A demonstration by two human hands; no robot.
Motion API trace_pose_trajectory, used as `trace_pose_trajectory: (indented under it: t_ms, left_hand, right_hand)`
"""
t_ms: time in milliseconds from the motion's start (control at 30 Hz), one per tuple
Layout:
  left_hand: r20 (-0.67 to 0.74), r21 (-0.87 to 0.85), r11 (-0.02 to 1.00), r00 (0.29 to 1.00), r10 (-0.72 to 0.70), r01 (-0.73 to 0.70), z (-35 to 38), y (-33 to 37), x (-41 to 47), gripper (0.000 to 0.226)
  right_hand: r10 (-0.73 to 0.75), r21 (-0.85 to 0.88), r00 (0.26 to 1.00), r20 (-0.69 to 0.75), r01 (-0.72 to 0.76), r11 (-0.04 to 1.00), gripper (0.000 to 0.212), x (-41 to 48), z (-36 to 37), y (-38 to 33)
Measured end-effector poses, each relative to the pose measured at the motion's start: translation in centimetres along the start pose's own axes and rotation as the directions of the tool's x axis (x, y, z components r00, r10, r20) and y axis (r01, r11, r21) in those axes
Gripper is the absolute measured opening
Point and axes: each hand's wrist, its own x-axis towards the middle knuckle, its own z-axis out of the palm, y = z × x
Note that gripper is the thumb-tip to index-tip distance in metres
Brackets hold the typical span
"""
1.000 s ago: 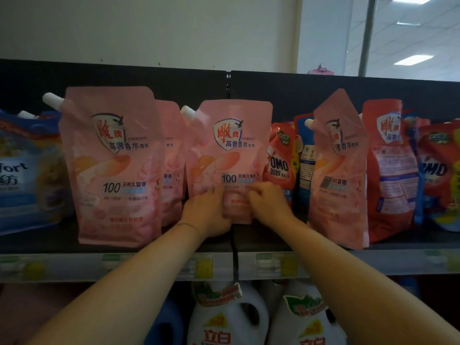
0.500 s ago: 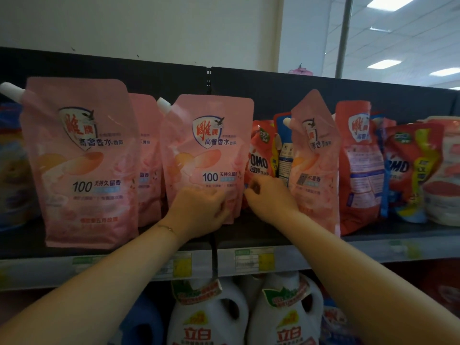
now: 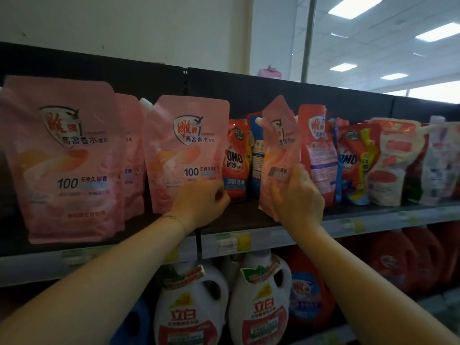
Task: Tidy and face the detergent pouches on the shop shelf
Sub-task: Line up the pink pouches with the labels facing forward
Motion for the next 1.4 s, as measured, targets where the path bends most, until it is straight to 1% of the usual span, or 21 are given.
trace_pose_trajectory:
  t_ms: [67,133,167,233,300,367,467,533,600,633,733,833,900,967,1033,1100,1133,1200,1233,1333,1400]
  left_hand:
    - [0.022,-0.007,1.000,1.000,0.012,-0.012,-0.5,0.7,-0.3,0.023]
    - [0.050,-0.017,1.000,0.999,0.014,-0.013,-1.0,1.0,-0.8,0.023]
    - [0.068,-0.021,1.000,0.998,0.004,-0.003,-1.2,1.1,-1.0,0.024]
    - [0.115,-0.029,0.999,0.993,-0.012,0.016,-1.7,1.1,-1.5,0.024]
    - [0.160,-0.021,0.999,0.987,-0.025,0.029,-2.1,1.1,-2.0,0.023]
    - [0.194,-0.019,0.998,0.980,-0.051,0.056,-2.6,1.0,-2.4,0.024]
    - [0.224,-0.028,0.993,0.969,-0.103,0.112,-3.5,0.6,-2.8,0.026]
    - [0.240,-0.057,0.987,0.962,-0.131,0.149,-3.7,0.2,-3.1,0.023]
    - [0.261,-0.177,0.959,0.950,-0.170,0.220,-3.7,-0.1,-3.4,0.013]
    - [0.260,-0.275,0.922,0.944,-0.203,0.274,-3.6,-0.1,-3.5,0.014]
    - [0.360,-0.548,0.683,0.873,-0.329,0.483,-4.1,0.5,-3.6,0.067]
    - [0.433,-0.702,0.466,0.843,-0.321,0.538,-4.9,0.8,-3.5,0.105]
    - [0.413,-0.790,0.342,0.854,-0.316,0.509,-5.5,0.9,-3.6,0.108]
    - [0.308,-0.857,0.304,0.887,-0.345,0.416,-6.3,0.8,-3.9,0.081]
    - [0.192,-0.885,0.336,0.912,-0.363,0.321,-6.6,0.1,-4.5,0.073]
    - [0.156,-0.852,0.399,0.891,-0.425,0.340,-6.6,-1.1,-5.2,0.093]
    - [0.146,-0.819,0.440,0.875,-0.462,0.369,-6.6,-1.6,-5.5,0.104]
    - [0.082,-0.738,0.550,0.861,-0.502,0.391,-6.1,-2.4,-6.2,0.110]
    - [0.037,-0.681,0.613,0.855,-0.518,0.401,-5.7,-2.6,-6.6,0.113]
    - [-0.125,-0.520,0.754,0.838,-0.532,0.401,-4.6,-3.3,-7.4,0.118]
    - [-0.230,-0.374,0.855,0.858,-0.460,0.359,-3.9,-3.7,-7.4,0.107]
  right_hand:
    - [0.230,0.141,0.972,0.042,-0.233,0.962,0.047,0.1,0.3,0.2]
    - [0.374,0.236,0.925,0.068,-0.379,0.895,0.064,0.2,0.6,0.1]
    - [0.431,0.279,0.897,0.103,-0.442,0.853,0.065,0.3,1.0,0.0]
    - [0.480,0.314,0.858,0.181,-0.513,0.799,0.052,0.4,1.7,0.0]
    - [0.476,0.331,0.860,0.185,-0.510,0.793,0.030,0.3,2.1,-0.3]
    - [0.493,0.397,0.852,0.174,-0.519,0.757,0.019,0.4,1.8,-0.5]
    - [0.503,0.468,0.849,0.165,-0.516,0.717,0.023,0.6,0.7,-0.8]
    - [0.453,0.457,0.885,0.106,-0.448,0.768,0.027,0.9,-0.3,-1.3]
    - [0.376,0.461,0.925,0.052,-0.356,0.813,0.025,1.1,-1.5,-2.4]
    - [0.336,0.477,0.942,0.022,-0.305,0.824,0.025,1.2,-2.2,-3.1]
    - [0.237,0.580,0.970,-0.055,-0.163,0.798,0.025,1.1,-4.1,-5.4]
    - [0.160,0.712,0.985,-0.069,-0.064,0.700,0.029,1.1,-5.1,-7.3]
    - [0.091,0.765,0.994,-0.061,-0.013,0.644,0.033,1.2,-5.0,-8.5]
    - [0.014,0.781,0.998,-0.055,0.035,0.623,0.031,1.1,-4.1,-9.4]
    - [-0.011,0.790,1.000,-0.008,0.013,0.612,0.027,0.8,-2.5,-9.9]
    - [0.012,0.763,0.996,0.091,-0.078,0.642,0.025,0.5,-0.6,-10.2]
    - [0.035,0.685,0.988,0.148,-0.128,0.717,0.025,0.5,0.5,-10.1]
    - [0.099,0.368,0.955,0.279,-0.201,0.908,0.026,0.4,2.3,-9.7]
    - [0.126,0.265,0.922,0.367,-0.234,0.935,0.027,0.3,3.0,-9.6]
    - [0.084,0.346,0.767,0.636,-0.381,0.857,0.023,-0.6,3.9,-10.6]
    - [0.046,0.390,0.744,0.667,-0.400,0.829,0.035,-1.2,4.2,-10.9]
